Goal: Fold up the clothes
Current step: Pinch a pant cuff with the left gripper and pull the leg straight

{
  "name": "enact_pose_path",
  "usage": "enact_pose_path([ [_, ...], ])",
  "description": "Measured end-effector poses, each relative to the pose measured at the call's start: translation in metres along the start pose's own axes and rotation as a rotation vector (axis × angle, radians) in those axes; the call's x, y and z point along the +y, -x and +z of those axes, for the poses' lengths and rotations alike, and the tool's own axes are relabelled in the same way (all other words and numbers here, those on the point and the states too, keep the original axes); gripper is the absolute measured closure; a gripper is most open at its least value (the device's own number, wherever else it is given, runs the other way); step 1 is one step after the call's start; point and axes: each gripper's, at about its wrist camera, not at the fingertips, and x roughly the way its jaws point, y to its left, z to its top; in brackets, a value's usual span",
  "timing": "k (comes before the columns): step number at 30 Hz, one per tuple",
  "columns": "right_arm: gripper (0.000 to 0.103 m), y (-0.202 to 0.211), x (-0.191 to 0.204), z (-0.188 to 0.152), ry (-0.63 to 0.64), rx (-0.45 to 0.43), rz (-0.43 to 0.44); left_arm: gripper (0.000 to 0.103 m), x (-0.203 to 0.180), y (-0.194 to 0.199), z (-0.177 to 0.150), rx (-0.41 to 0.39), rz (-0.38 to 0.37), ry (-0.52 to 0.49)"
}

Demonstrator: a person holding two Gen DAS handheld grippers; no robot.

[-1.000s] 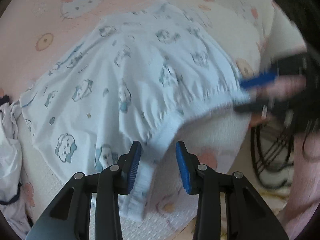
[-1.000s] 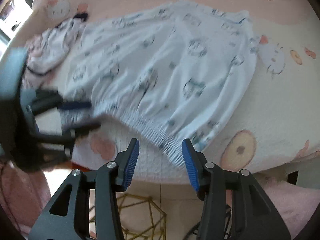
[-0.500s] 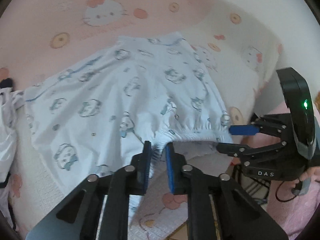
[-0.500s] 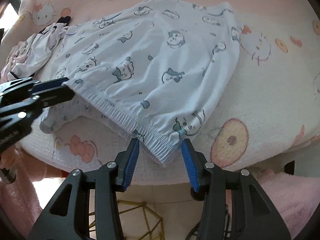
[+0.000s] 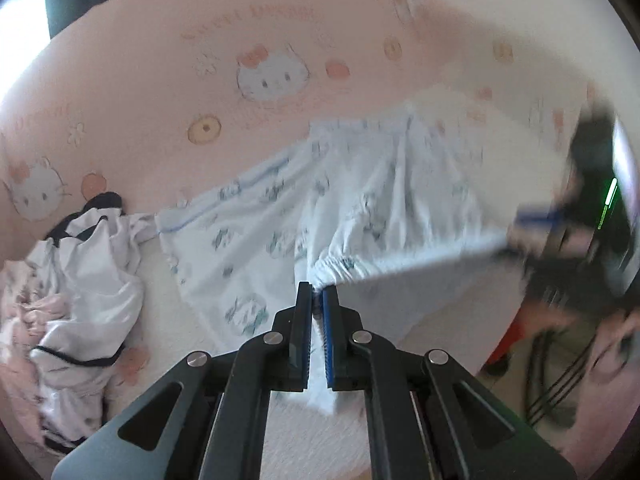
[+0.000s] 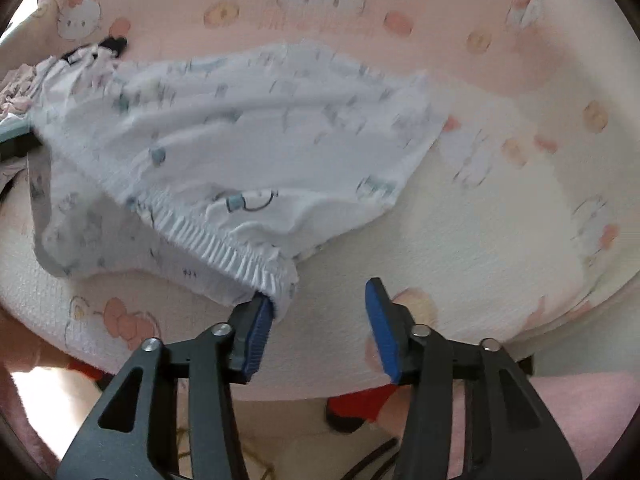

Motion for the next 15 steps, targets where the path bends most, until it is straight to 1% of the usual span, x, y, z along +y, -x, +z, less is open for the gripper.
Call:
enact_pose_path([
  [1,0.060,0.005,0.001,0.000,0.014,-0.023,-0.024,0.098,-0.002,-0.008,-0.007,0.042,0.006,-0.017],
  [3,0.060,-0.005,0.000,-0.005,0.025,0.034,-0.031,0.098,-0.004,-0.022,-0.022,0.132,0.006,-0.030],
  [5,0.060,-0.015,-0.001,-0.010,0.033,0.092,-0.036,0.098,-0.007,-0.038,-0.031,0.200,-0.008,-0.036],
  [6,0.060,-0.025,-0.004,-0.013,0.017,0.135,-0.027,0.097,-0.008,-0.047,-0.035,0.233,-0.015,-0.039],
  [7,0.060,-0.034,-0.007,-0.016,0.000,0.176,-0.017,0.096,-0.005,-0.050,-0.037,0.250,-0.034,-0.018],
  [9,0.053,-0.033,-0.016,-0.014,-0.032,0.184,-0.006,0.096,0.001,-0.057,-0.041,0.282,-0.070,0.026],
  [10,0.052,-0.031,-0.021,-0.013,-0.046,0.182,-0.005,0.096,0.006,-0.055,-0.041,0.282,-0.091,0.049],
  [12,0.051,-0.026,-0.029,-0.012,-0.074,0.173,0.030,0.096,0.026,-0.041,-0.039,0.256,-0.162,0.144],
  [13,0.051,-0.022,-0.033,-0.013,-0.092,0.169,0.075,0.096,0.040,-0.033,-0.039,0.230,-0.189,0.204],
  [15,0.051,-0.013,-0.042,-0.011,-0.139,0.158,0.216,0.096,0.064,-0.019,-0.040,0.185,-0.235,0.314],
])
